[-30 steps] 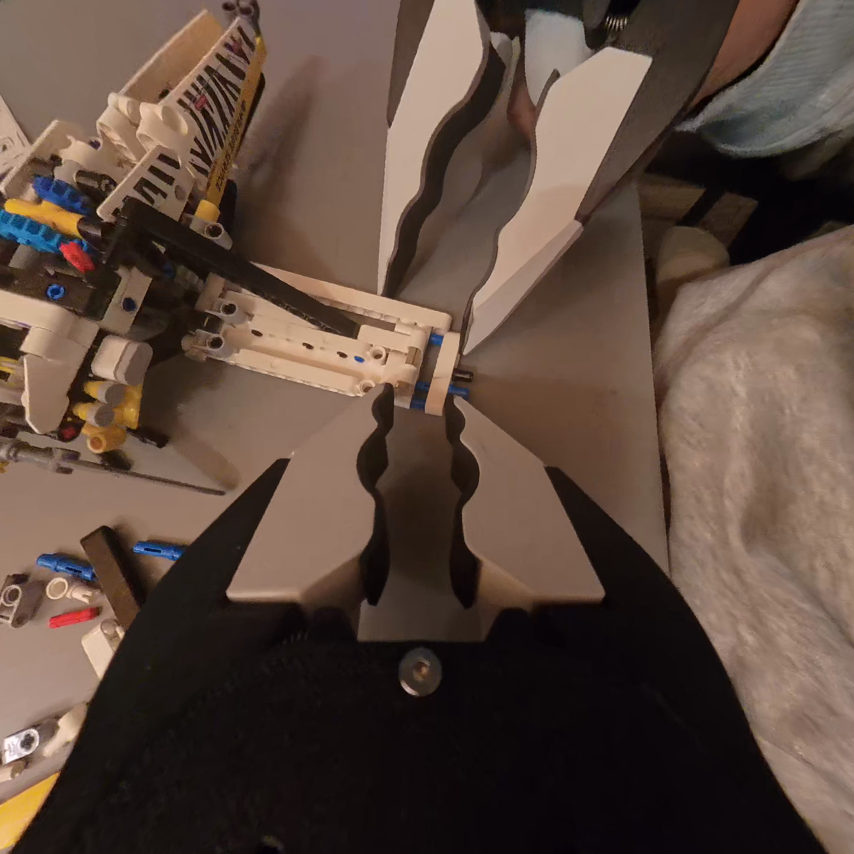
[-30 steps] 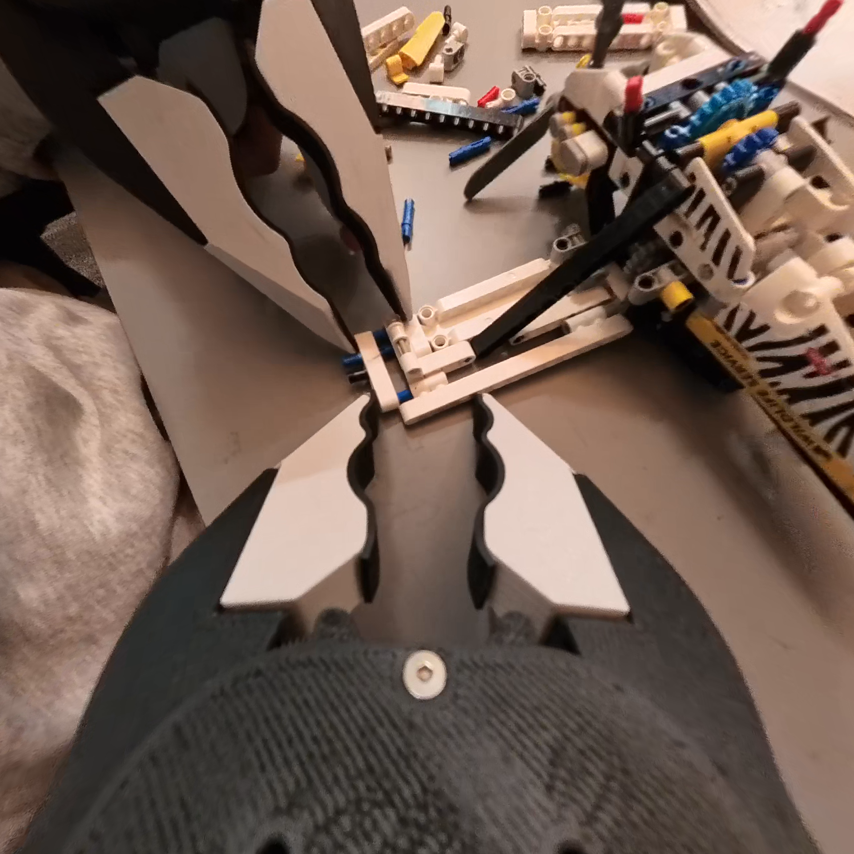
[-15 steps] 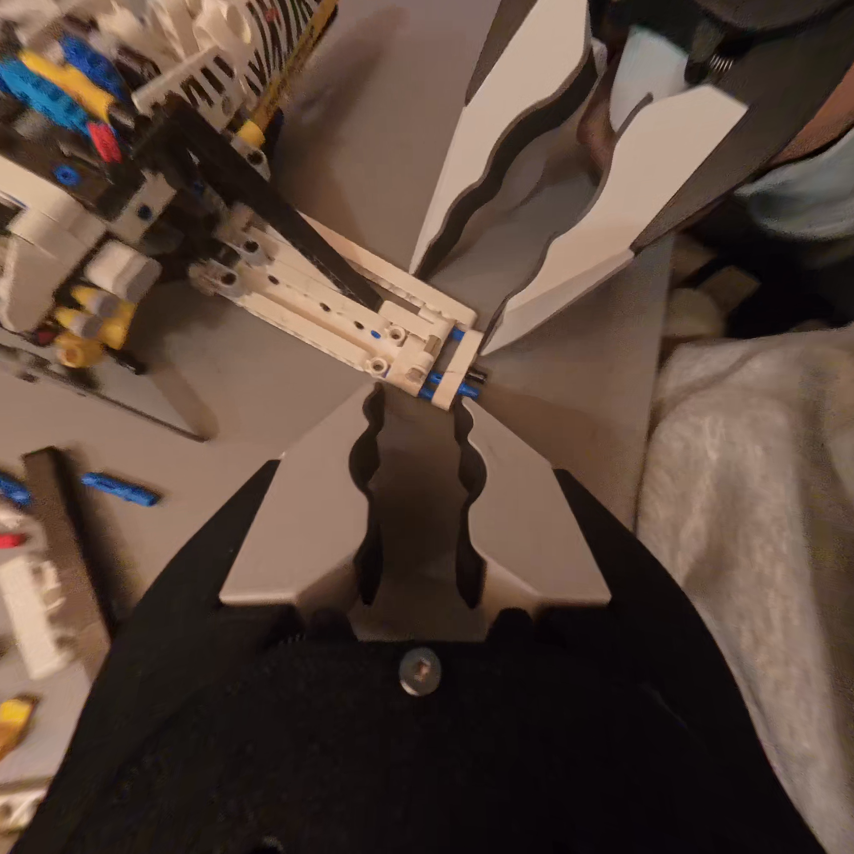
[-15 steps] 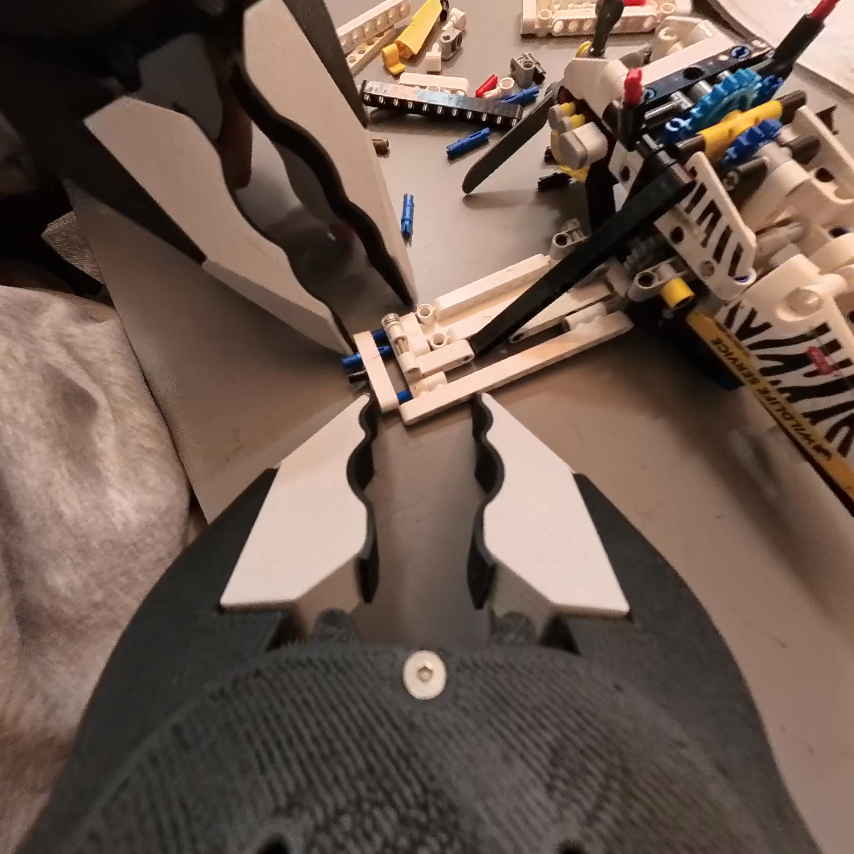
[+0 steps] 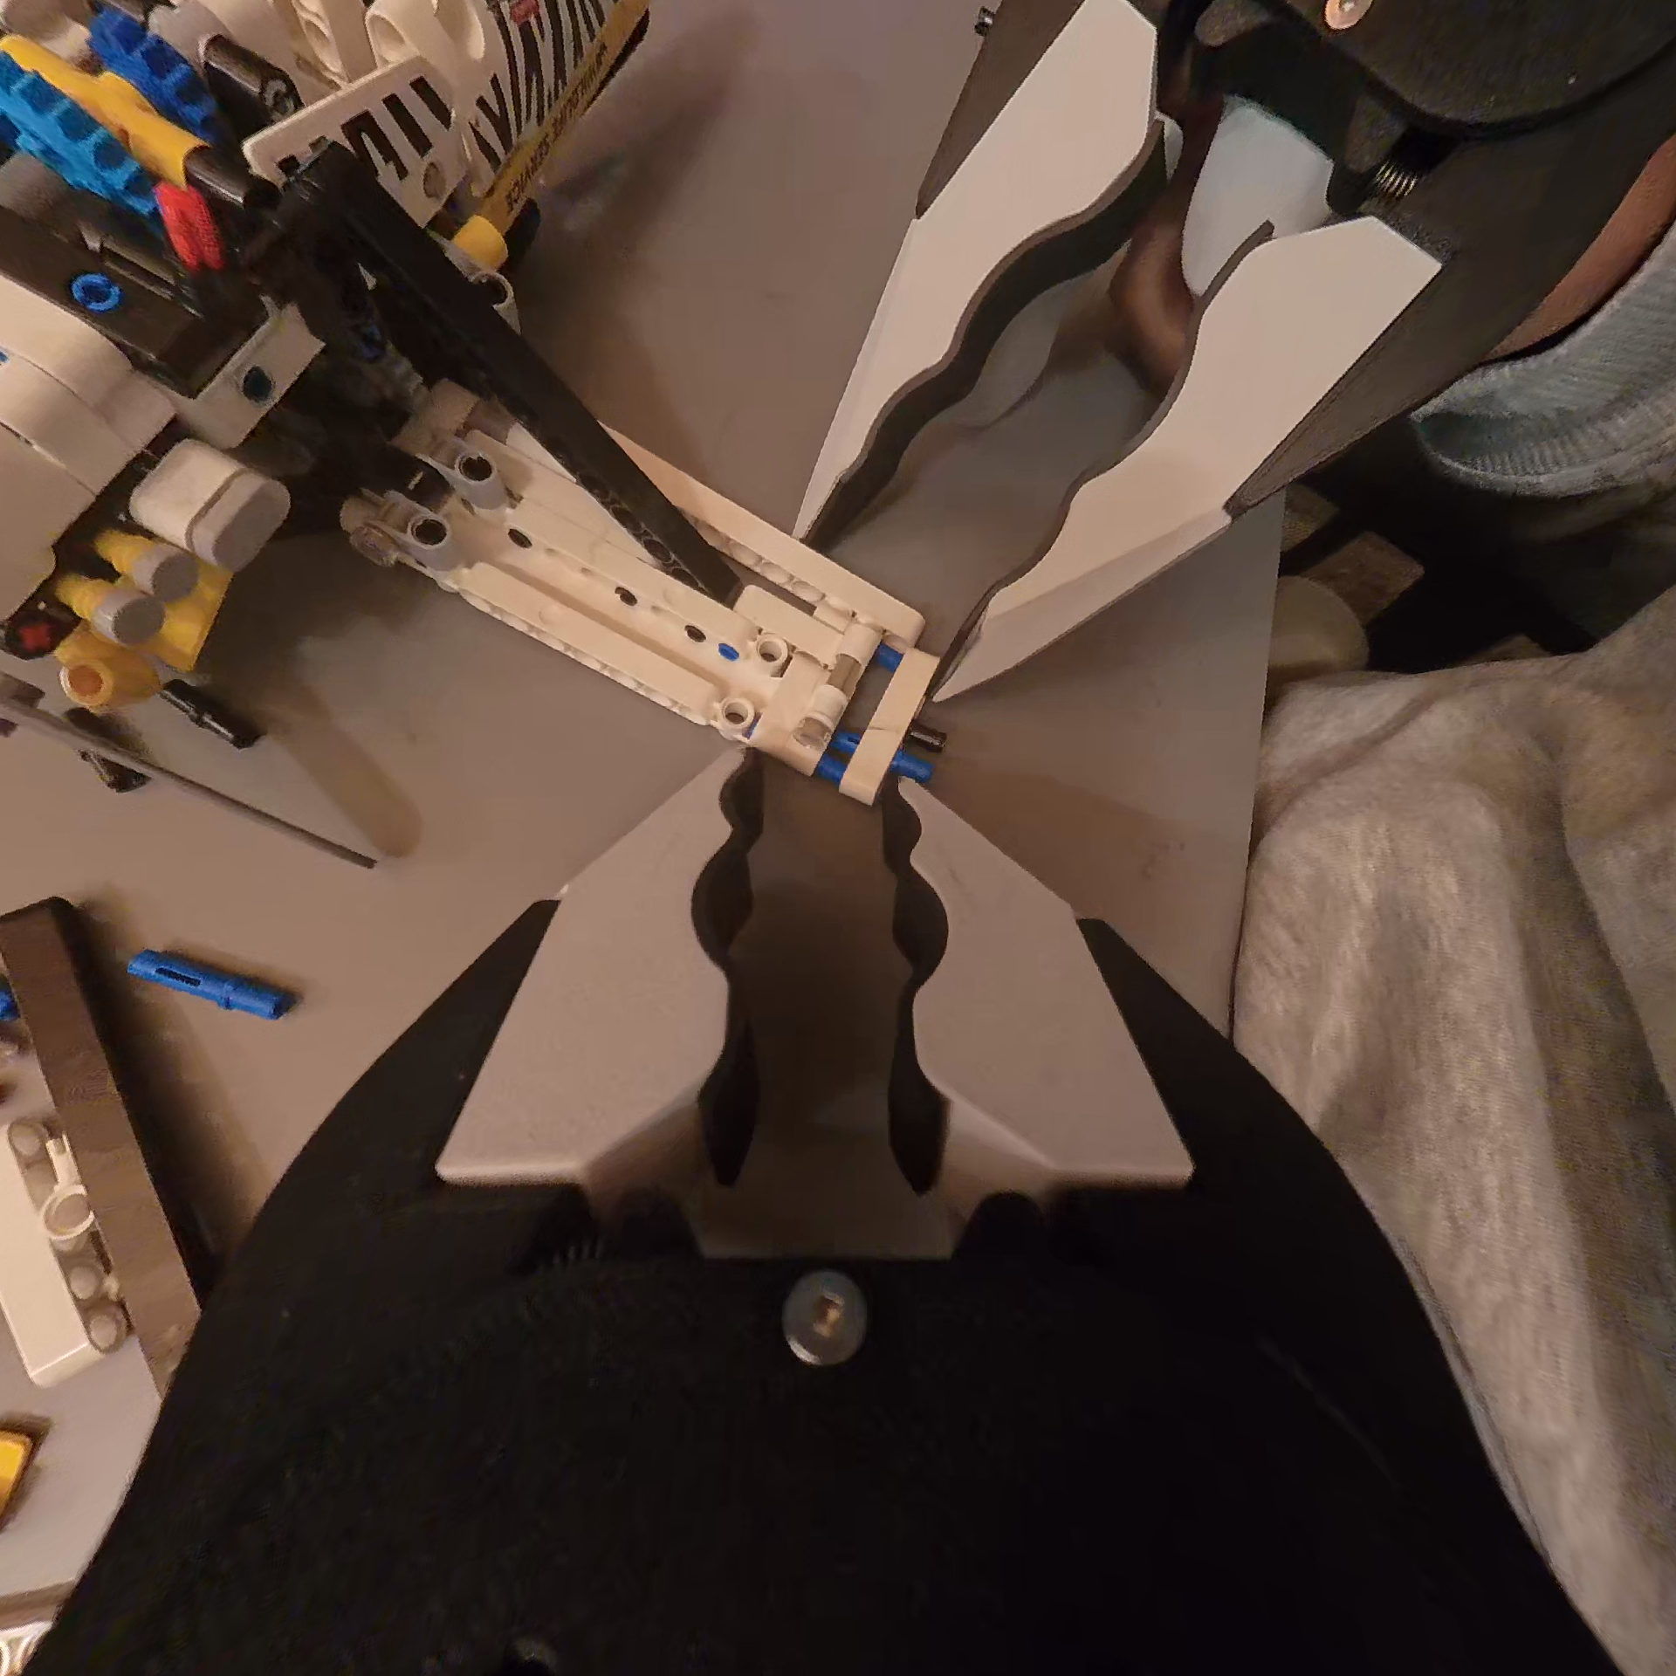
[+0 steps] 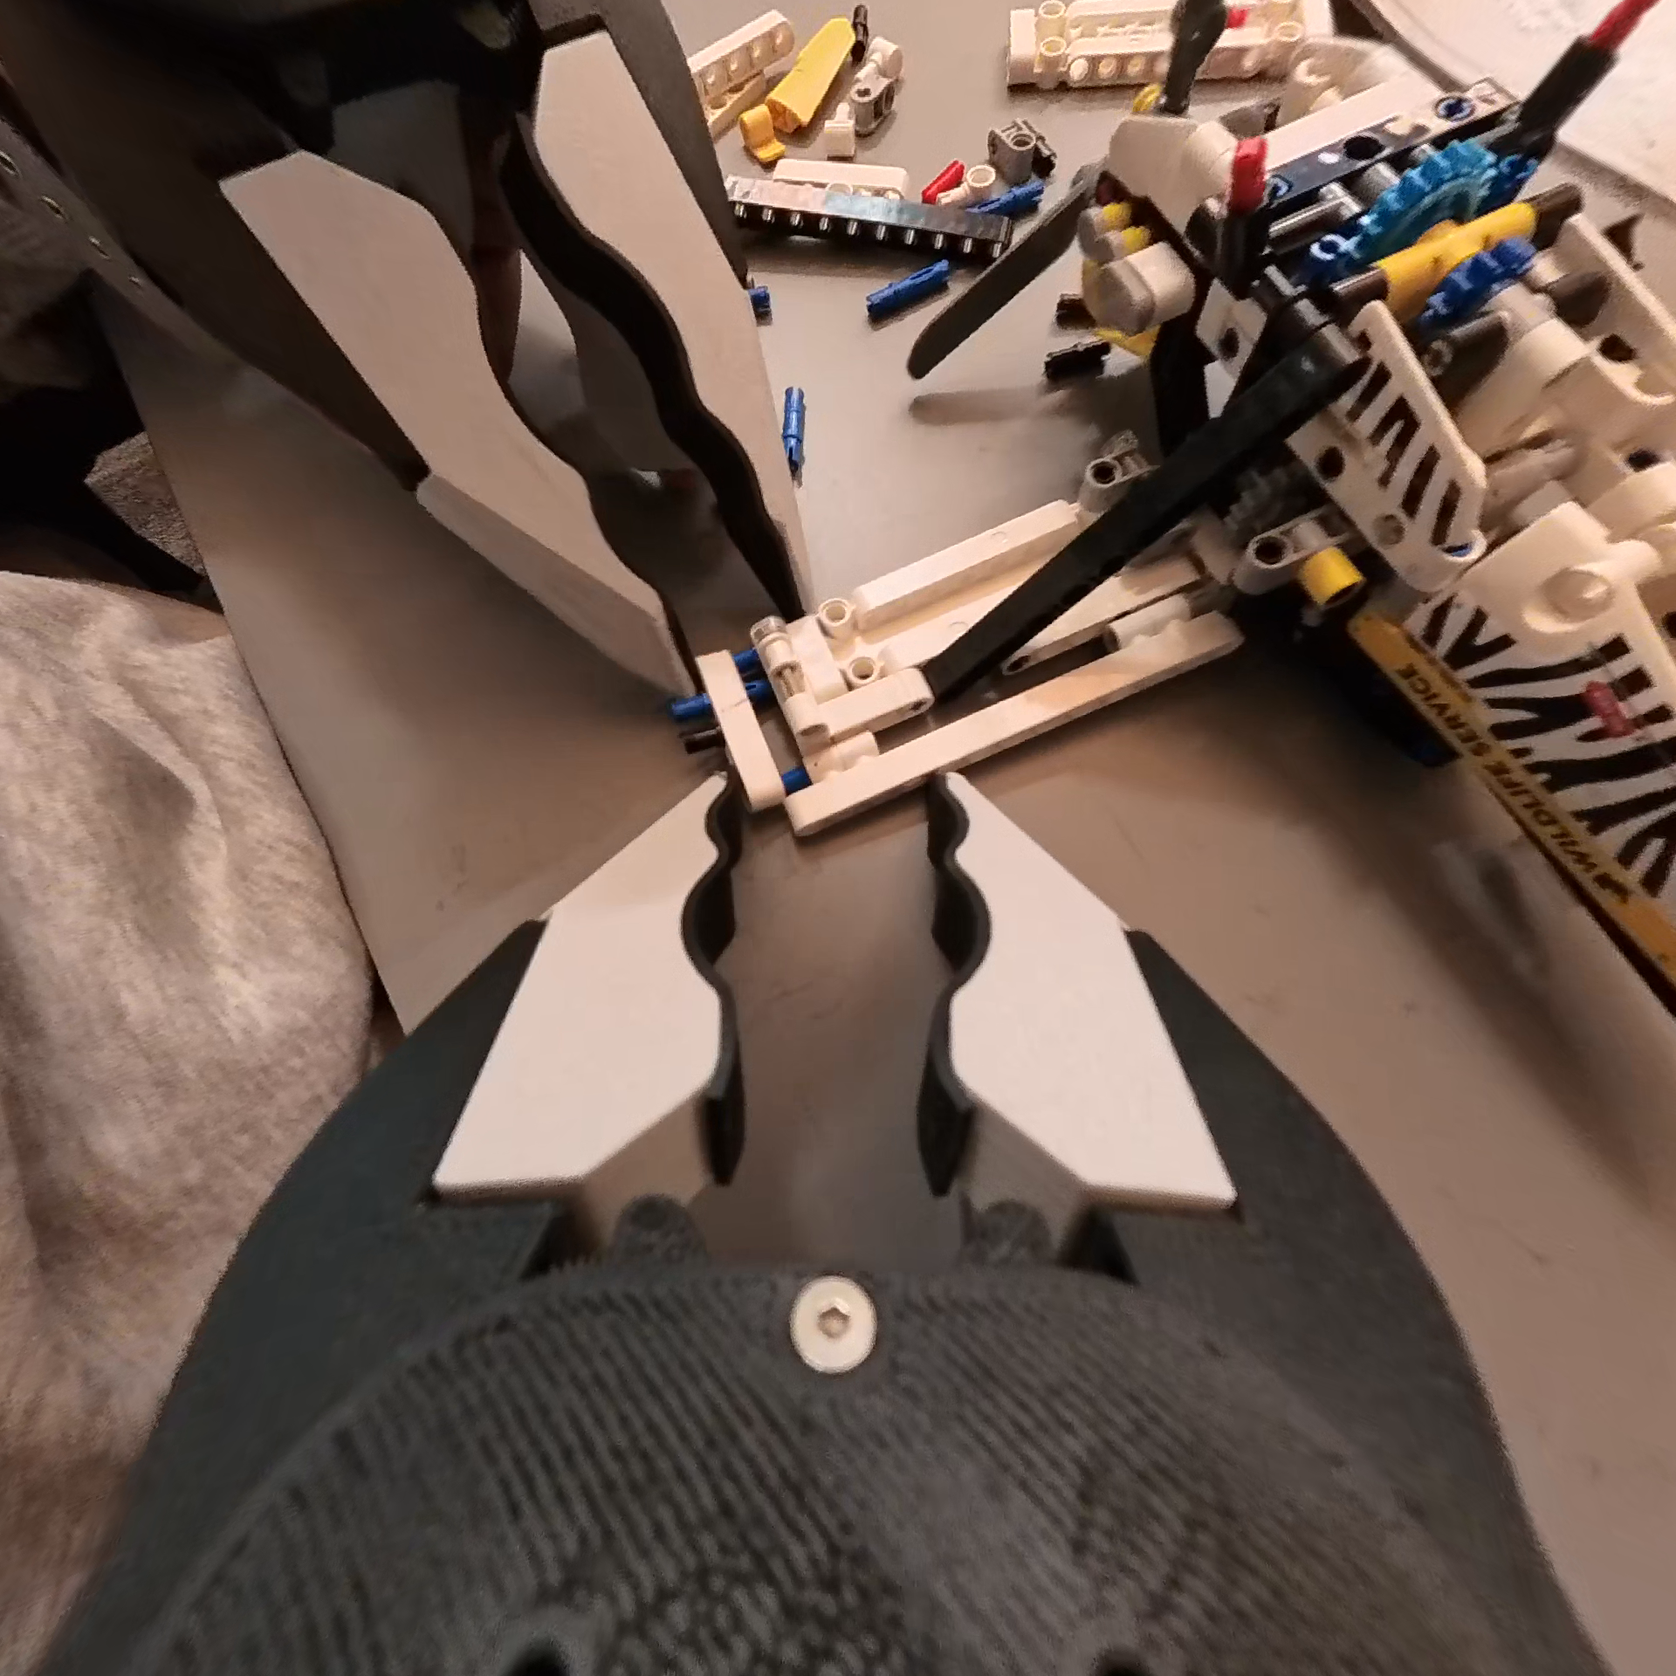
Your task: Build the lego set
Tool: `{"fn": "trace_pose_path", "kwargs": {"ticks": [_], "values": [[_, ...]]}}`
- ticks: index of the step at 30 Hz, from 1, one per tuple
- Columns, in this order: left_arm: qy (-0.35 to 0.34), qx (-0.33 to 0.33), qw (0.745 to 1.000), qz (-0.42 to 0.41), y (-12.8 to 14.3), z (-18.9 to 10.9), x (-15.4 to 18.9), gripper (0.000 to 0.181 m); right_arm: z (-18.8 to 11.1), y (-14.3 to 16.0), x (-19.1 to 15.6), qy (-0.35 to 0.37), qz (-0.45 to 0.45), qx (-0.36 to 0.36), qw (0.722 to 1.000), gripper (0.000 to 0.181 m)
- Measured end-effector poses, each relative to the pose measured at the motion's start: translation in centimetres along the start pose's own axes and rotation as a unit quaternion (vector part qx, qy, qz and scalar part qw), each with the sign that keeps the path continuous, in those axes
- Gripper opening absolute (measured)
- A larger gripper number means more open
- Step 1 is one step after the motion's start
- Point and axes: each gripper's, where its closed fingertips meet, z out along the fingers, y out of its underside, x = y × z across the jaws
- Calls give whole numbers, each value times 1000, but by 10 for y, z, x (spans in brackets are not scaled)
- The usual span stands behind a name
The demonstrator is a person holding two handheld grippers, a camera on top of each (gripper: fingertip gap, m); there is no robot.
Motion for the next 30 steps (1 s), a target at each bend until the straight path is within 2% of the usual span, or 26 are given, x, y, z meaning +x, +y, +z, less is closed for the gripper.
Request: {"fn": "trace_pose_path", "kwargs": {"ticks": [15, 26, 30], "values": [[-11, -1, 1000, 12, 0, 0, -2, 20, 1, 0, 3, 10, -15, 3, 1000, 40], [-38, -9, 991, 127, 2, 0, 0, 17, 1, 1, 2, 17, -49, 0, 999, 41], [-49, -9, 988, 145, 2, 0, 0, 16, 1, 1, 2, 22, -52, 1, 998, 41]]}}
